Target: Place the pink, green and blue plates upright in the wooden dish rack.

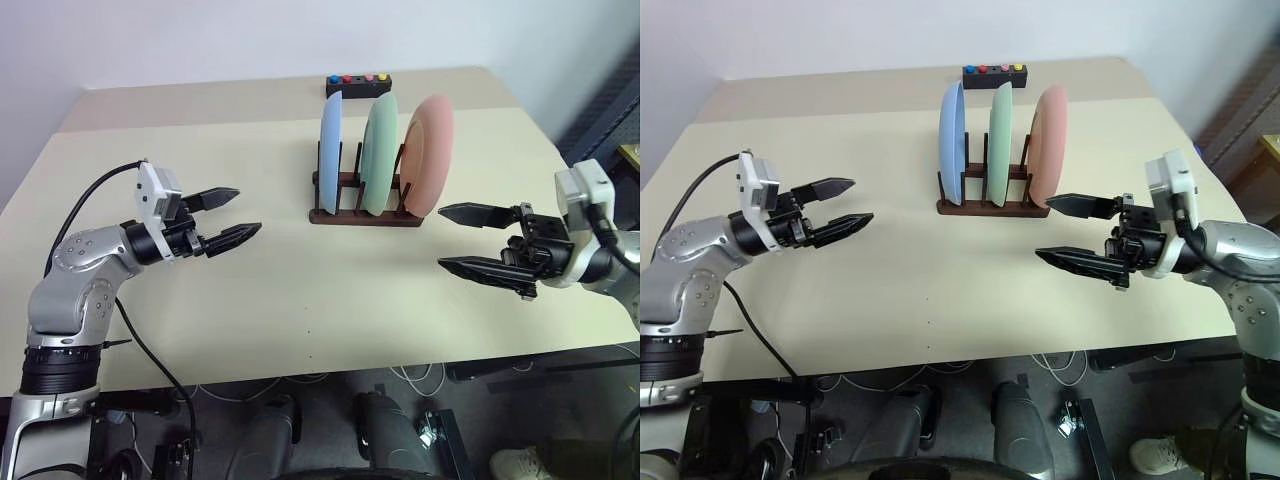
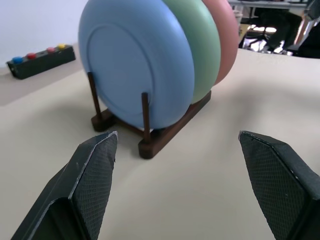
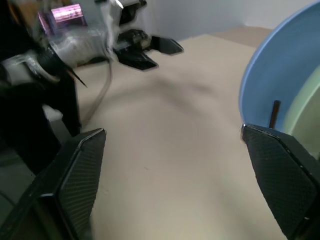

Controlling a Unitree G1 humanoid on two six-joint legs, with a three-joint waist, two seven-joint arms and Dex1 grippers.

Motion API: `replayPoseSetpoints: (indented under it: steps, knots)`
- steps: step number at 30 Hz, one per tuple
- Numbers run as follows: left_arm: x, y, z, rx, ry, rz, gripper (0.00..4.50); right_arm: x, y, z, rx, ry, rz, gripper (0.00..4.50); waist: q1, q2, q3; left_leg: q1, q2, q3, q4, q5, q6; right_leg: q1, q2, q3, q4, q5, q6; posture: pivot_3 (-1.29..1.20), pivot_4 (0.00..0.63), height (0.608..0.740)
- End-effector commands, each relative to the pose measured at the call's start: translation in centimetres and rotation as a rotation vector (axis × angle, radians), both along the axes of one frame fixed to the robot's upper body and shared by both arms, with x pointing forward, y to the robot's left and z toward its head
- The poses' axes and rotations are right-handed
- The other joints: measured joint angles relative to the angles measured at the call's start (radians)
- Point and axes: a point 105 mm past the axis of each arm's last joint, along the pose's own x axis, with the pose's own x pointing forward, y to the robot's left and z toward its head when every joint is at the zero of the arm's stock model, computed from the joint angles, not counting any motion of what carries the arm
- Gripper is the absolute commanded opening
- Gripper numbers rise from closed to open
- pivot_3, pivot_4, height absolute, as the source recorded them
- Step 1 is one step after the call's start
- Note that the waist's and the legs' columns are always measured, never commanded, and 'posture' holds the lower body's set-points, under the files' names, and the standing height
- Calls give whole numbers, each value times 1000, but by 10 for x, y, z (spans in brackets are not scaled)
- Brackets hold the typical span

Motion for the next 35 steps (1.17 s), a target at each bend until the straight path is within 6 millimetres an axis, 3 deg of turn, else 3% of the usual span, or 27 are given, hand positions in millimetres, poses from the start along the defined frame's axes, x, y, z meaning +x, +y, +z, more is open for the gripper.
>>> replayPoseSetpoints:
  steps: [1,4,6,8,20,28,35]
  knots:
    - [-3,14,0,50,-25,-2,3987,-1,5,3,-58,-123,-15,4479,1,0,0,0,0,0,0,0,0,0,0,0,-1,0,0,0,150,740]
    - [-8,15,-6,30,58,-47,3987,0,5,-4,-68,-78,-28,4479,4,0,0,-2,0,0,0,0,0,-1,0,0,-1,0,0,0,150,740]
    - [-20,12,-24,129,139,-112,3987,3,6,-3,-66,-111,-62,4479,1,0,0,-2,0,0,0,0,0,-1,-1,0,-1,0,0,0,150,740]
    - [-24,9,-30,143,174,-147,3987,5,7,-2,-60,-142,-92,4479,0,0,0,-2,0,1,-1,0,0,-2,-1,1,-1,0,0,0,150,740]
    - [-28,8,-23,137,102,-68,3987,15,16,-4,-29,-128,-74,4479,-2,0,0,-2,0,0,-1,0,0,-2,-1,1,-1,0,0,0,150,740]
    - [-13,2,-14,93,15,-27,3987,12,17,6,-11,-125,-42,4479,8,0,0,-2,0,0,0,0,0,-2,-1,1,-1,0,0,0,150,740]
    - [-15,7,-12,109,31,-37,3987,8,19,0,5,-92,-28,4479,-1,0,0,-2,0,0,-1,0,0,-3,-1,1,-1,0,0,0,150,740]
